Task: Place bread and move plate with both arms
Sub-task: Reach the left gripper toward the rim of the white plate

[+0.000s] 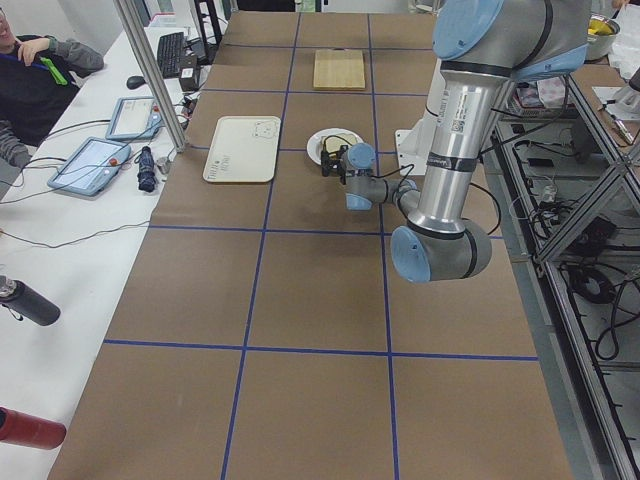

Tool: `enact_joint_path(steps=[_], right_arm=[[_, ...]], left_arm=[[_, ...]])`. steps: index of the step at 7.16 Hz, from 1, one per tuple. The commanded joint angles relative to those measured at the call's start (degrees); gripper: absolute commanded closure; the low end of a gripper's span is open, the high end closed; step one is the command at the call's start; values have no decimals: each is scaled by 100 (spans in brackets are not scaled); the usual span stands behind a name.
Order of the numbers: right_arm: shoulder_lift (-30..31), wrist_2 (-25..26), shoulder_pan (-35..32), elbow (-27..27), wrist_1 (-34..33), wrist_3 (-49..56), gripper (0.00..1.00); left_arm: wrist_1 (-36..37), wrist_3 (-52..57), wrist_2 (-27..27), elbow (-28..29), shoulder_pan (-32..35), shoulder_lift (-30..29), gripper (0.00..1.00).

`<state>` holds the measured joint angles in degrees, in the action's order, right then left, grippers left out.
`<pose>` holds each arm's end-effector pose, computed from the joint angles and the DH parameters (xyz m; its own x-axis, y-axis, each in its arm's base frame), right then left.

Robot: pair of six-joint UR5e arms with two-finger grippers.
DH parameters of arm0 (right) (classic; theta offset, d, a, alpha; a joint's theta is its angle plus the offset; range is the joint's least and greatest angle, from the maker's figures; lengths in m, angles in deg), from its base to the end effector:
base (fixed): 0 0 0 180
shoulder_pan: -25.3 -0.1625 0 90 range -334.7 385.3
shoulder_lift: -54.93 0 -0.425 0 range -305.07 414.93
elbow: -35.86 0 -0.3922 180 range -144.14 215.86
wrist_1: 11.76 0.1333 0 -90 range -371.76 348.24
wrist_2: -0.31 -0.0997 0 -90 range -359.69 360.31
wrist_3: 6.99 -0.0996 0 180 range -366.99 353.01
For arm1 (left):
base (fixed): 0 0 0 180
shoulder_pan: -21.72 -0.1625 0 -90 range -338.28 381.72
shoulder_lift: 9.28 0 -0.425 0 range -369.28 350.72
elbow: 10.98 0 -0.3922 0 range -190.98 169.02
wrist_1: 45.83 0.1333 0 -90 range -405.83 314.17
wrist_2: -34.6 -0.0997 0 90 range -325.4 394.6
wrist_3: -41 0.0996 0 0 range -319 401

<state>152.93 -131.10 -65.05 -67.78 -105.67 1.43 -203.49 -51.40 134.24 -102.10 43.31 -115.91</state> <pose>0.0701 -0.4326 0.6165 0.7429 -0.1616 0.6496 0.1038 0.9865 0.1267 0.5159 -0.3296 0.3586 0.0657 -0.0704 -0.9954 0.2105 0.9760 -0.0551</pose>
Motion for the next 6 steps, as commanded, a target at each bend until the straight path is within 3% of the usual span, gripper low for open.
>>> enact_joint_path(steps=[1,2,3,6], right_arm=[[0,10,0,1,4,-7,0],[-17,19,9,1,13,-33,0],[-35,19,0,10,13,-42,0],[-35,28,9,19,13,-60,0]], left_arm=[[-28,-15,2,50,-41,-69,61],[-28,-15,2,59,-41,-147,70],[-19,-15,2,120,-50,-165,73],[-19,-6,2,138,-85,-253,74]])
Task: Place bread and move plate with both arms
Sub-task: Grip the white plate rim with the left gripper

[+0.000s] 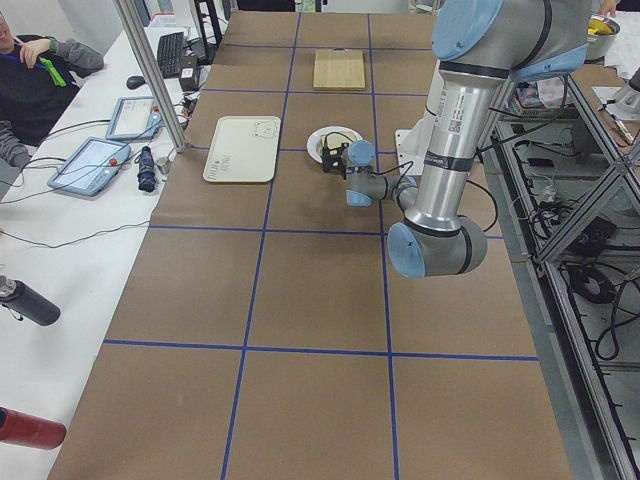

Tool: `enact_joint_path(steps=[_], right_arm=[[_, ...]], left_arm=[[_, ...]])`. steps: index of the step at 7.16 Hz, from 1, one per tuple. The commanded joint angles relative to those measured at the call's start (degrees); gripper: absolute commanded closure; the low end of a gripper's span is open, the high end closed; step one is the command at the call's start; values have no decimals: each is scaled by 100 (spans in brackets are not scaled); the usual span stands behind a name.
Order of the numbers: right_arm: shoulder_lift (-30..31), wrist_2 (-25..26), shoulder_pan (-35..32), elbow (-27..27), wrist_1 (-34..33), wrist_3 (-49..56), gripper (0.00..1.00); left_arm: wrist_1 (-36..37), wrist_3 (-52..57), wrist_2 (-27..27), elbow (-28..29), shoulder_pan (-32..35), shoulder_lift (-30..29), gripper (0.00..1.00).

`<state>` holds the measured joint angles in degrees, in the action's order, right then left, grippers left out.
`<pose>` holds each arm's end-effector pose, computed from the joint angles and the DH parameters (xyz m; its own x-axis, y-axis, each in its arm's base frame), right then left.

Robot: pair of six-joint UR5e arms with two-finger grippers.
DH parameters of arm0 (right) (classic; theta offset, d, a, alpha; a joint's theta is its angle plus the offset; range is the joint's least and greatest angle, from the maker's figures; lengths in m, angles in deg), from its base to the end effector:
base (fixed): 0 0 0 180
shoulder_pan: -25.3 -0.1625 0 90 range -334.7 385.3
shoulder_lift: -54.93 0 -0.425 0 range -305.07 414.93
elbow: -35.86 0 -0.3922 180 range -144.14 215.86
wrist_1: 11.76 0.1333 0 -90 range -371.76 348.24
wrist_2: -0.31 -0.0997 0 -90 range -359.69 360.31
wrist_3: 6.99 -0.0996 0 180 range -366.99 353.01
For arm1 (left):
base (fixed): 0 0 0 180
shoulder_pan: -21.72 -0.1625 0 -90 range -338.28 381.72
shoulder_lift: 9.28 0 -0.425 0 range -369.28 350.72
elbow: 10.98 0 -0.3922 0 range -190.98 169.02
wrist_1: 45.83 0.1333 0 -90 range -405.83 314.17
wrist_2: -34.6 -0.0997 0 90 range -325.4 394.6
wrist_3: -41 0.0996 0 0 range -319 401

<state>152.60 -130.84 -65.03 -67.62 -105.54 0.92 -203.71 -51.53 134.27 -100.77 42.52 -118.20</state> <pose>0.0703 -0.4354 0.6154 0.7467 -0.1563 0.6465 0.0979 0.9872 0.1256 0.5319 -0.3267 0.3450 0.0470 -0.0644 -0.9968 0.1956 0.9792 -0.0540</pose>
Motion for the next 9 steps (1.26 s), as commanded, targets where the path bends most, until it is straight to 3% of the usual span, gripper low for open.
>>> enact_joint_path(steps=[1,2,5,9], right_arm=[[-2,-7,7,12,0,-9,0],[-2,-7,7,21,0,-9,0],[-2,-7,7,30,0,-9,0],[-63,1,7,39,9,-17,0]], left_arm=[[2,7,17,5,-7,-50,83],[2,-2,17,-4,-7,-59,91],[-6,-2,26,-56,-7,-59,100],[-85,-589,26,-135,11,-147,100]])
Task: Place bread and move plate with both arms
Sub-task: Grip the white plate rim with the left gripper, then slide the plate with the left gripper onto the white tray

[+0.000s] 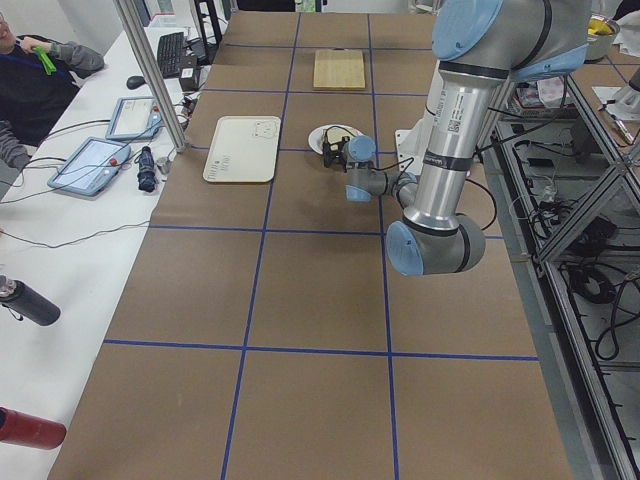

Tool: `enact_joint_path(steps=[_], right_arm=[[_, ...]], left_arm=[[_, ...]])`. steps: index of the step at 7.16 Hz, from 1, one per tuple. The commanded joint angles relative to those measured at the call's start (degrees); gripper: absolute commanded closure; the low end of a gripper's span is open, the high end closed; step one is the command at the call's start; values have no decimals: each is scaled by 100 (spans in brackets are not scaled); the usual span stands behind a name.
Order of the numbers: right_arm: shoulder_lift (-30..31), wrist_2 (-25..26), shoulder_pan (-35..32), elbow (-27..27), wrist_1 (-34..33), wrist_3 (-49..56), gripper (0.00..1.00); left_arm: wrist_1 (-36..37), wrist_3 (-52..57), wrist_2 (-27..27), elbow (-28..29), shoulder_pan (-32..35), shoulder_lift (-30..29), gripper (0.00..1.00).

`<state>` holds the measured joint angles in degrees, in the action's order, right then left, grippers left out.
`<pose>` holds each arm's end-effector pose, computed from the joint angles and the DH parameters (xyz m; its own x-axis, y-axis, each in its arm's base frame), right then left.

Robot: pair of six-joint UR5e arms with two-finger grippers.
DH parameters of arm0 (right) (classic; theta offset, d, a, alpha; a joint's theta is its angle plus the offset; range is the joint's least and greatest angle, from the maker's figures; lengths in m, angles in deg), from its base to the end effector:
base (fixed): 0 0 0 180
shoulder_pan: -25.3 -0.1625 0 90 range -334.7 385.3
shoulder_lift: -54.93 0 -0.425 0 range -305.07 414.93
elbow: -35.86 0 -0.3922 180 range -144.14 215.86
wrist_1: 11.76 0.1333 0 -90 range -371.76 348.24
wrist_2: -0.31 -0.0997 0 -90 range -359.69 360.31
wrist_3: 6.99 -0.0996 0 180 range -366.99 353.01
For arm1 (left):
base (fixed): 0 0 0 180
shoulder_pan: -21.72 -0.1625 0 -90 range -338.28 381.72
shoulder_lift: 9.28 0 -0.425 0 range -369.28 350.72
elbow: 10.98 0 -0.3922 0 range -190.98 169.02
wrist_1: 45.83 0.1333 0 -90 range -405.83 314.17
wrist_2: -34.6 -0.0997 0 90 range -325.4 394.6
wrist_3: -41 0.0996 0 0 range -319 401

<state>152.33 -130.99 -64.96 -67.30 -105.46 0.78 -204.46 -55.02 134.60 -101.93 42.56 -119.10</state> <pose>0.0695 -0.4375 0.6158 0.7451 -0.1552 0.6487 0.0971 0.9874 0.1248 0.5288 -0.3254 0.3246 -0.0100 -0.1067 -0.9942 0.1881 0.9763 -0.1067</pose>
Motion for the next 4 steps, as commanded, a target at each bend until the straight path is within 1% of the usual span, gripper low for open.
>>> enact_joint_path(steps=[1,2,4], right_arm=[[-36,-10,0,-2,-7,-12,0],[-36,-10,0,-2,-8,-12,0],[-36,16,0,-2,1,-3,0]], left_arm=[[-1,-607,-51,-37,34,-153,100],[-1,-1037,-52,-55,104,-171,100],[-10,-1209,-130,-99,236,-198,100]])
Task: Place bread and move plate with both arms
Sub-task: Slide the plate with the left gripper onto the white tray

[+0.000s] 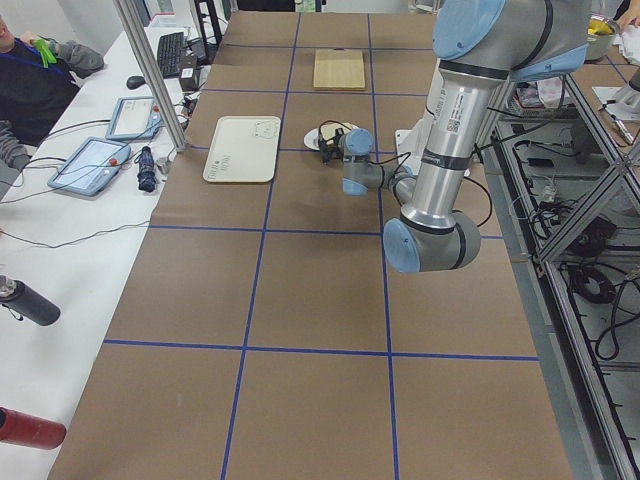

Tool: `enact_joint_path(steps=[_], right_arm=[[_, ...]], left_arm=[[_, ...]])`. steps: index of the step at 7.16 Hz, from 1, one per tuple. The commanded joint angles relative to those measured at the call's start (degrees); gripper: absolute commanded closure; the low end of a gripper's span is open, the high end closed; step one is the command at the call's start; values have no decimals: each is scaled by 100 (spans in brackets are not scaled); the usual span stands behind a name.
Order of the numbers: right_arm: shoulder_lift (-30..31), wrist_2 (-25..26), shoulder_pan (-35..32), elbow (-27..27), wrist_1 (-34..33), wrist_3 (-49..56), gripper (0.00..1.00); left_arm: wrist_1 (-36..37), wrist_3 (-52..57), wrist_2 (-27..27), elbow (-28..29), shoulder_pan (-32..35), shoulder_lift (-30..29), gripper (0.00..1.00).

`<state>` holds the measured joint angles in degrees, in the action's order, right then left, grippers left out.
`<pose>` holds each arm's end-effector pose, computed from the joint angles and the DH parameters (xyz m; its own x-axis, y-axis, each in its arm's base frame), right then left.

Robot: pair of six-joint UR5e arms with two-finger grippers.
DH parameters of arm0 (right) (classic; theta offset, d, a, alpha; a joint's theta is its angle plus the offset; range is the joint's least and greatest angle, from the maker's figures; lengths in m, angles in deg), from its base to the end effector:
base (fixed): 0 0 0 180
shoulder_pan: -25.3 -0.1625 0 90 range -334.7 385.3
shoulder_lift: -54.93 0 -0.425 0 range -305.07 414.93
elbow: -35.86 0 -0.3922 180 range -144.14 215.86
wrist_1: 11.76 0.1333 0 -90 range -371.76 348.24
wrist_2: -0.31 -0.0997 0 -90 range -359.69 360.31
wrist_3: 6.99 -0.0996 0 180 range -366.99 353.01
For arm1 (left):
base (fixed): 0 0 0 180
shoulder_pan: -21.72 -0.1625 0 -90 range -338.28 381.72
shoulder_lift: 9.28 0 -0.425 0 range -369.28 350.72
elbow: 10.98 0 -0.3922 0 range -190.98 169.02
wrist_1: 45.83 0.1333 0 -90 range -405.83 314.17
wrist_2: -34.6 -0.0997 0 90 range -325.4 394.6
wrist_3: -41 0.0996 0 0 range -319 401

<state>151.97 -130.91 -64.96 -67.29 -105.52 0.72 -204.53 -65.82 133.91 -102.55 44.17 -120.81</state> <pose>0.0697 -0.4403 0.6133 0.7461 -0.1574 0.6469 0.0964 0.9869 0.1290 0.5207 -0.3420 0.3012 -0.0936 -0.2703 -0.9582 0.2093 0.9356 -0.2844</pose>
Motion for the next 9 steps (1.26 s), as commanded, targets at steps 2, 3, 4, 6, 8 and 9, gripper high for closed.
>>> enact_joint_path(steps=[2,3,4,6,8,9], right_arm=[[17,26,0,6,15,3,0],[26,43,0,6,16,11,0],[26,43,0,6,16,11,0],[35,43,0,6,16,20,0],[43,52,0,6,16,47,0],[43,87,0,6,16,64,0]], left_arm=[[14,-992,-464,-45,258,-166,100],[32,-1242,-492,-37,364,-202,100],[49,-1288,-570,-28,470,-211,100],[128,-1656,-1122,173,575,-412,100],[303,-2114,-1309,1075,899,-981,100],[322,-2367,-1362,1671,1093,-1394,100]])
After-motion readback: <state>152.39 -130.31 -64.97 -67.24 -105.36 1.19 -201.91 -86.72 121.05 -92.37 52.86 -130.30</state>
